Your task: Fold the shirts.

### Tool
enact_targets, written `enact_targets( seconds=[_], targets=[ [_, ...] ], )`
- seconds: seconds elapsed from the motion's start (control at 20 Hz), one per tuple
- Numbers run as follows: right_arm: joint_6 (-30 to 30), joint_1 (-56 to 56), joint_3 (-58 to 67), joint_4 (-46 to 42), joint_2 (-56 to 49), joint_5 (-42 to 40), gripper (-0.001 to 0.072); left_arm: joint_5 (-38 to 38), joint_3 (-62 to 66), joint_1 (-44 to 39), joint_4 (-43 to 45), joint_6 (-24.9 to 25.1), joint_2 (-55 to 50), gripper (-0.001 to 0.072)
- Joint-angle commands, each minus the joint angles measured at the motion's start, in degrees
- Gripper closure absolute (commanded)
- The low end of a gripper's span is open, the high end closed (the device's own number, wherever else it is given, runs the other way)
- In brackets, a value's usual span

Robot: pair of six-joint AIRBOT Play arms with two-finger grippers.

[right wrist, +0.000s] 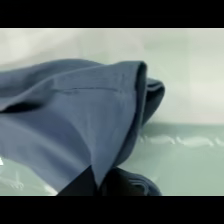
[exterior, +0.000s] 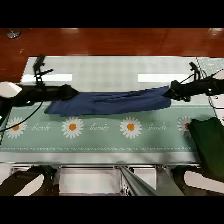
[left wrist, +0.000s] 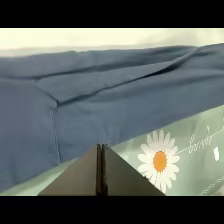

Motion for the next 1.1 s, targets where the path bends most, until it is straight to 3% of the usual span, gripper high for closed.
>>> enact_targets(
  seconds=[0.0,0.15,0.4,0.65,0.8,1.05],
  targets=[
    [2.58,-1.18,-2.40,-8.26,13.38,5.22,0.0683,6.23,11.96,-15.06,15.50,-11.78,-11.30,0.0686],
    [5.62,-1.18,-3.69,-7.98,25.22,7.85,0.0682,6.21,25.90,-26.43,20.28,-20.74,-26.53,0.0684],
    [7.98,-1.11,-3.67,-5.07,33.09,10.27,0.0682,3.15,42.53,-37.46,9.94,-21.27,-45.59,0.0684],
    [6.23,-1.11,-3.67,1.57,33.20,8.39,0.0682,1.53,48.50,-44.46,-0.31,-20.98,-53.00,0.0683],
    [5.42,-1.11,-3.67,2.60,33.20,7.72,0.0682,-3.04,51.25,-42.99,-0.26,-20.87,-52.54,0.0683],
    [5.49,1.86,-3.67,3.17,33.18,6.60,0.0682,-7.41,52.74,-25.97,-0.20,-21.31,-44.87,0.0683]
  ],
)
